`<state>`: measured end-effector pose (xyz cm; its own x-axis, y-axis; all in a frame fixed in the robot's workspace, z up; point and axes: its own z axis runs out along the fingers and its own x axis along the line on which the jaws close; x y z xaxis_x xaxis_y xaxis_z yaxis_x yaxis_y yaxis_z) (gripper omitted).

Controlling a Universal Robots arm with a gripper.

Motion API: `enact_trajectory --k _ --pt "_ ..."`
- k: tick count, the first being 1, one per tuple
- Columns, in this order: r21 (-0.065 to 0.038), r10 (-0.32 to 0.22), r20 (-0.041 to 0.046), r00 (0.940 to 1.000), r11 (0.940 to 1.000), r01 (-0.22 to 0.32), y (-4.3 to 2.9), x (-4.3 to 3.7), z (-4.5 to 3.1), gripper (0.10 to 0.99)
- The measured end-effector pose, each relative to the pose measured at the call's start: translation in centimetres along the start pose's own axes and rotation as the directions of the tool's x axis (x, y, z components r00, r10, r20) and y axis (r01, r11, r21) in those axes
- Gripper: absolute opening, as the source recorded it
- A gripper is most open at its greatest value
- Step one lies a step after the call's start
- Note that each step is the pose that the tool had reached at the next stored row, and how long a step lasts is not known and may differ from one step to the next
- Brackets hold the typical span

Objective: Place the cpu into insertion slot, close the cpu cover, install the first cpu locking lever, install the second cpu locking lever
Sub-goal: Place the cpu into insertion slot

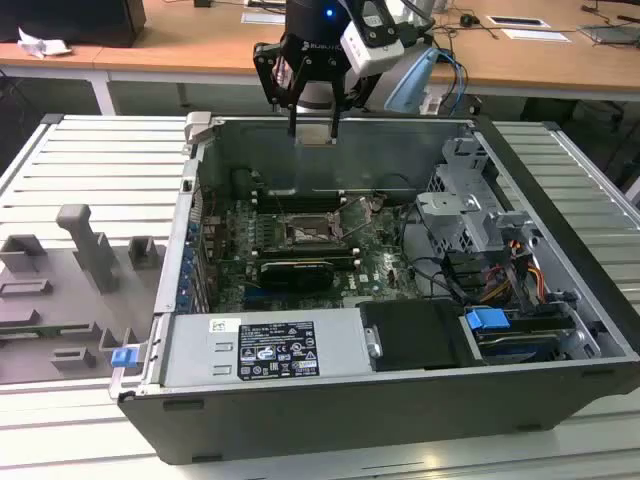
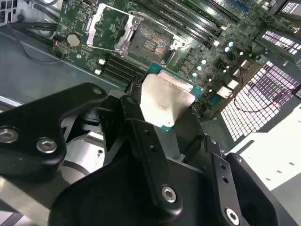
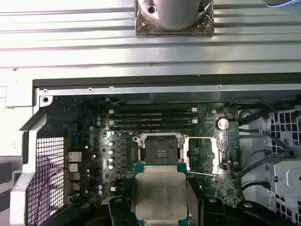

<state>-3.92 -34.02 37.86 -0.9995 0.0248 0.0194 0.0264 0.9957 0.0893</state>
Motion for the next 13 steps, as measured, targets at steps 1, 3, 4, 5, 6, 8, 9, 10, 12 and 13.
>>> enact_trajectory --k 1,3,4,5,6,8,9,10,12,13 --pt "0.0 0.005 0.0005 1.0 1.0 -0.005 0.0 0.0 0.0 0.529" --pt "0.0 0.017 0.0016 0.9999 0.9999 -0.017 0.0 0.0 0.0 0.529" --pt "0.0 0.019 0.0017 0.9998 0.9998 -0.019 0.0 0.0 0.0 0.529" --pt "0.0 0.023 0.0021 0.9997 0.9997 -0.023 0.0 0.0 0.0 0.529" --pt "-0.001 0.026 0.0024 0.9997 0.9997 -0.026 0.0 0.0 0.0 0.529" --pt "-0.001 0.031 0.0028 0.9995 0.9995 -0.031 0.0 0.0 0.0 0.529" --pt "-0.001 0.034 0.0031 0.9994 0.9994 -0.034 0.0 0.0 0.0 0.529" --pt "-0.001 0.036 0.0033 0.9993 0.9993 -0.036 0.0 0.0 0.0 0.529" --pt "-0.001 0.042 0.0037 0.9991 0.9991 -0.042 0.0 0.0 0.0 0.529" --pt "-0.001 0.046 0.0041 0.999 0.999 -0.046 0.0 0.0 0.0 0.529"
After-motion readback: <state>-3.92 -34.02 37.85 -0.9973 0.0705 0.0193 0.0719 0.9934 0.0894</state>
